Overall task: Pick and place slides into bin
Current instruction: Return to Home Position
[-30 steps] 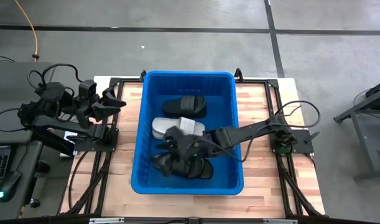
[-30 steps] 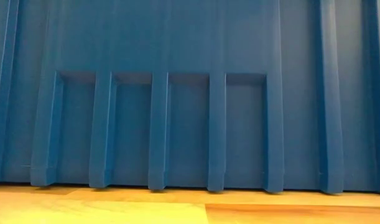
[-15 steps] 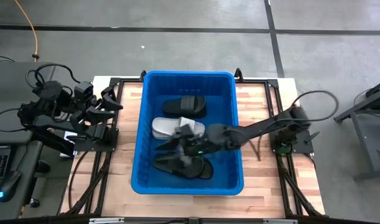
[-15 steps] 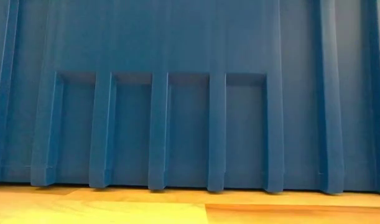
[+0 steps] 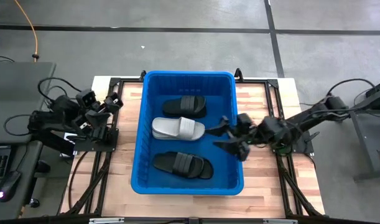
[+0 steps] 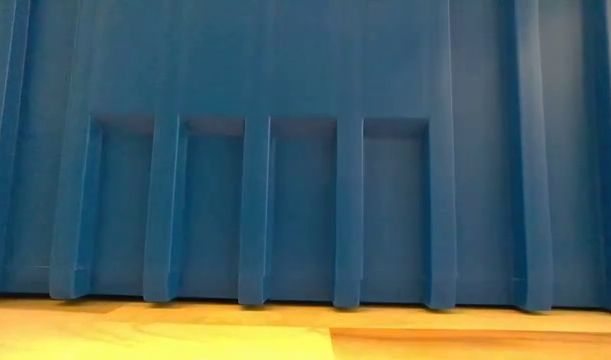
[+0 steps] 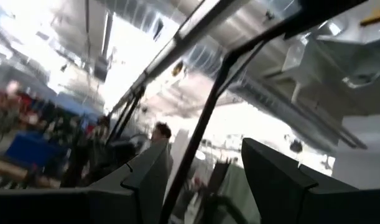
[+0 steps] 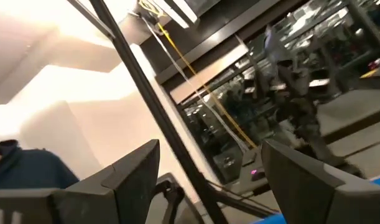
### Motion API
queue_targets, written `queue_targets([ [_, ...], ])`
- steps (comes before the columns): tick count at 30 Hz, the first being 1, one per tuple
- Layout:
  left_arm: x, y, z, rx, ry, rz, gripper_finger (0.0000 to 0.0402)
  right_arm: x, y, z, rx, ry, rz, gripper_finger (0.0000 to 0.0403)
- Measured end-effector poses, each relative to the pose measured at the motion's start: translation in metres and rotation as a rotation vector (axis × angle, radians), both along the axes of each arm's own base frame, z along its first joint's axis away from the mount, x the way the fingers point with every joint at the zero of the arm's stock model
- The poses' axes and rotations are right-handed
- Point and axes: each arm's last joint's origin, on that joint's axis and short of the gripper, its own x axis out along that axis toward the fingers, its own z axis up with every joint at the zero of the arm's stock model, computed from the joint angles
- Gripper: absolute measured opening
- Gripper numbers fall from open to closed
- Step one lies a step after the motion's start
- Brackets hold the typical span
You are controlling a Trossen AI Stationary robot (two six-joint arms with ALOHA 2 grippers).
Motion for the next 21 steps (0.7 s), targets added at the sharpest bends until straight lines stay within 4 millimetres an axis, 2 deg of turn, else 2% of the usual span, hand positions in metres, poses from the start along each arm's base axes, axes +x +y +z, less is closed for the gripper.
queue_targets([
  [4,0.002,0.001,-0.021,-0.021,-0.066,0.034,0.0191,-0.03,-0.008,-0.013,-0.003,-0.004,-0.022,0.0267],
  [7,0.005,0.002,-0.033,-0.032,-0.051,0.046,0.0191,-0.05,-0.014,-0.023,0.013,-0.03,-0.029,0.0266],
  [14,0.016,0.002,-0.055,-0.002,0.091,0.062,0.0191,-0.08,-0.024,-0.055,0.021,0.005,-0.036,0.0267],
  [21,0.018,0.005,-0.061,0.025,0.136,0.196,0.0191,-0.103,-0.034,-0.077,0.02,0.004,-0.061,0.0268],
])
